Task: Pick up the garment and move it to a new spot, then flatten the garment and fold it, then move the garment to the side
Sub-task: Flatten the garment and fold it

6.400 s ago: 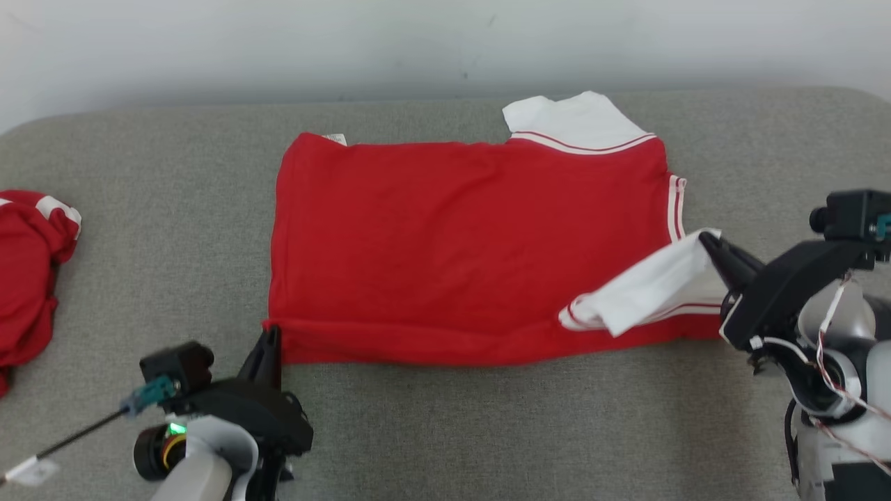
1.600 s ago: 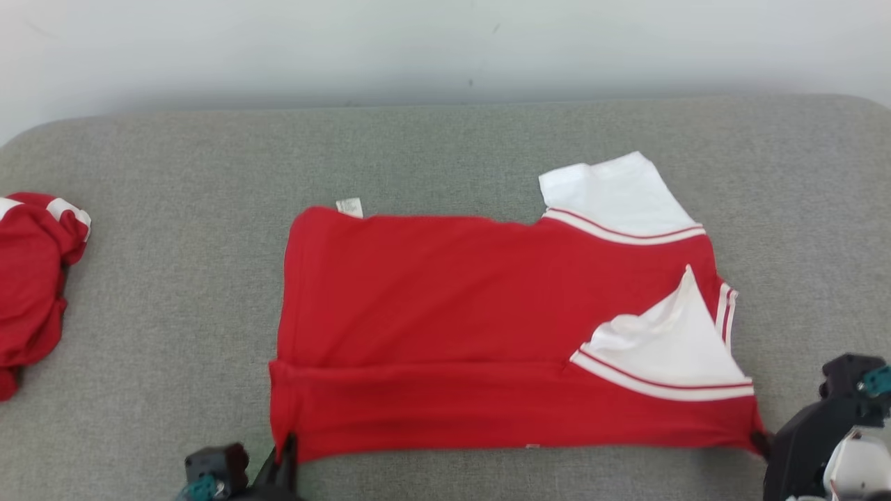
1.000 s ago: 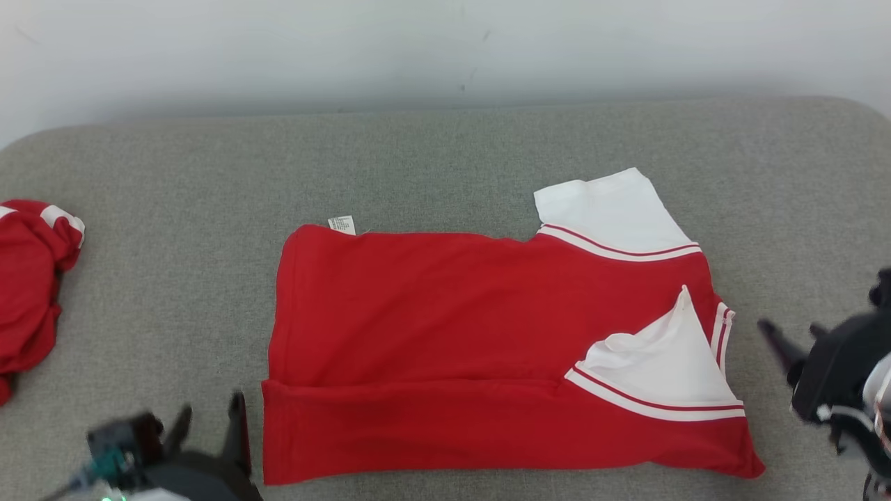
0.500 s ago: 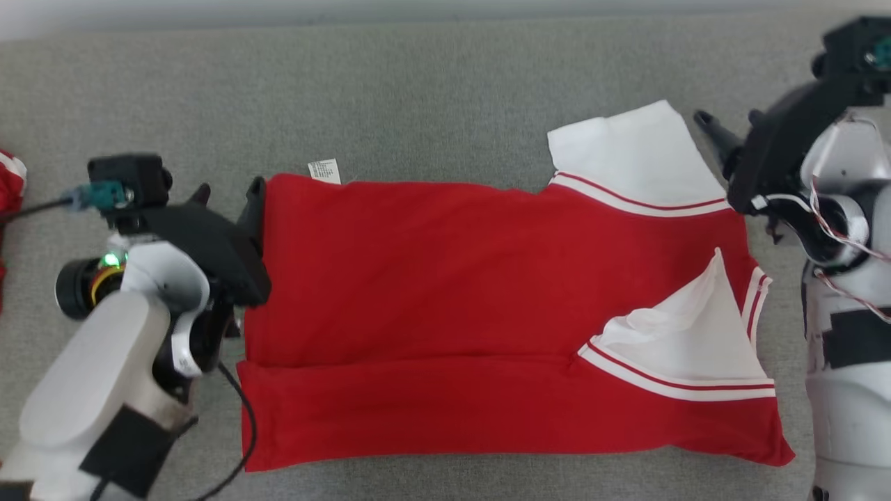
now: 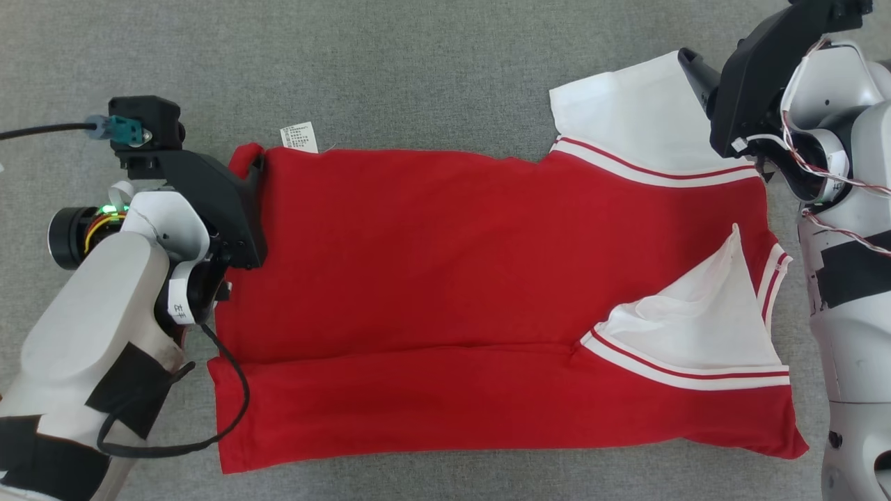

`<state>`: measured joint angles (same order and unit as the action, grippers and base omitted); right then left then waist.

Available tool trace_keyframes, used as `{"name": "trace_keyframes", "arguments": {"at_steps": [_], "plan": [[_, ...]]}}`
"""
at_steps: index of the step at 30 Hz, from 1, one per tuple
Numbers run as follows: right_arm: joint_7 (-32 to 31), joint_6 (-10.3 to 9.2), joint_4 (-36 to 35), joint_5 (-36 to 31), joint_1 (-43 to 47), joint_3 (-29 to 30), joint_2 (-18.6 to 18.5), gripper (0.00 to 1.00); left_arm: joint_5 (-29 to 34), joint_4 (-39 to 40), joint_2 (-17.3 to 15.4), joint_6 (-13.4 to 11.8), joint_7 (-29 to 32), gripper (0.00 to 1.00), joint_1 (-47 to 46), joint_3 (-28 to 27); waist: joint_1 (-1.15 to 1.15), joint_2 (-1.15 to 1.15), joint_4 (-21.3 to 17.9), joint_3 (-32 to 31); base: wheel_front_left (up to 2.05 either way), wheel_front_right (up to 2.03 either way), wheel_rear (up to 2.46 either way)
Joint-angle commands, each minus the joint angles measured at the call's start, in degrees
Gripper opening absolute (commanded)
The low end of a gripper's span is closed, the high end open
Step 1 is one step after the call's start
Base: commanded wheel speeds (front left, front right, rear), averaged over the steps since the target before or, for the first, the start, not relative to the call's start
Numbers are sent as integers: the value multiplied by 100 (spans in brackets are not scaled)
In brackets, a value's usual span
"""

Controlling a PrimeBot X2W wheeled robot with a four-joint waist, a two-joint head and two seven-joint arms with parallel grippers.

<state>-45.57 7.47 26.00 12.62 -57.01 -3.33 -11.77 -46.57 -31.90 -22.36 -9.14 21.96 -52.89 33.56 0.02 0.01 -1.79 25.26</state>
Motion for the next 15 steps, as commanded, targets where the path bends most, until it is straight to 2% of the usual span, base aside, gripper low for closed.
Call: {"name": "trace_keyframes", "arguments": {"at_steps": [1,6,11,12,13,14,15], "plan": [[42,4,33,23,-73,-19,-27,100,20,-51,2,9,37,100,-35,51,-2,-1,-4,-2,0,0,0],[75,4,222,34,-198,-139,-72,100,216,-240,-30,11,207,100,-202,254,-2,-1,-41,39,0,0,0],[4,4,446,-73,-365,-219,-151,100,278,-418,-126,46,711,98,-382,442,-2,-1,-77,112,0,0,0],[-16,4,495,-92,-401,-230,-163,100,237,-435,-139,49,816,89,-403,447,-2,-1,-80,121,0,0,0],[-15,4,542,-97,-435,-249,-179,100,197,-441,-144,62,908,58,-428,442,-2,-1,-81,130,0,0,0],[-14,4,585,-95,-474,-261,-189,100,165,-436,-153,53,987,39,-460,423,-2,-1,-84,145,0,0,0],[-8,4,623,-101,-524,-297,-205,100,147,-431,-170,44,1085,0,-491,425,-2,-1,-87,166,0,0,0]]}}
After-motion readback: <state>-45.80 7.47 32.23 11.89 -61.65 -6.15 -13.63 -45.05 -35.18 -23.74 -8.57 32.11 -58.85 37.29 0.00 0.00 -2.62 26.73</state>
